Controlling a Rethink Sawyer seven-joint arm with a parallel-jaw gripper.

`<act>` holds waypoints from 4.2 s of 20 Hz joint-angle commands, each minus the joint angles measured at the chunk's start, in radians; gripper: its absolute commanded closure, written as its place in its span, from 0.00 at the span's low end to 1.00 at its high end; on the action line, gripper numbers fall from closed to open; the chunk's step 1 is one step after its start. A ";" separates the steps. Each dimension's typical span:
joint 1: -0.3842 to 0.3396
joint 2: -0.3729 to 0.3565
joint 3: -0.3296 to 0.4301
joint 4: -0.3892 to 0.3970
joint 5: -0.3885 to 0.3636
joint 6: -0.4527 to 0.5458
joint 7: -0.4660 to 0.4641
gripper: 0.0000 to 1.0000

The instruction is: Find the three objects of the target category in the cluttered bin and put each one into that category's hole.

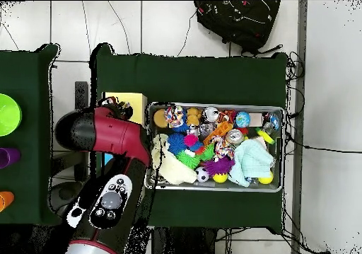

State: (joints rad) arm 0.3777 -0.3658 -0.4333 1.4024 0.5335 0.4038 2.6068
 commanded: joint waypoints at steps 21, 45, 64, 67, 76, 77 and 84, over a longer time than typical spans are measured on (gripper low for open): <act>-0.140 -0.013 0.155 0.022 -0.039 0.199 0.050 0.00; -0.186 -0.017 0.080 -0.226 -0.073 0.513 0.107 0.00; -0.103 0.034 0.052 -0.213 -0.044 0.377 0.219 1.00; -0.093 0.049 0.064 -0.195 -0.028 0.331 0.233 1.00; -0.056 0.041 0.062 -0.151 0.000 0.324 0.246 1.00; -0.055 0.032 0.064 -0.140 0.003 0.324 0.242 1.00; -0.028 -0.011 0.076 -0.069 0.044 0.289 0.248 1.00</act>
State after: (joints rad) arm 0.3484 -0.3577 -0.4534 1.1710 0.5289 0.7320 2.6070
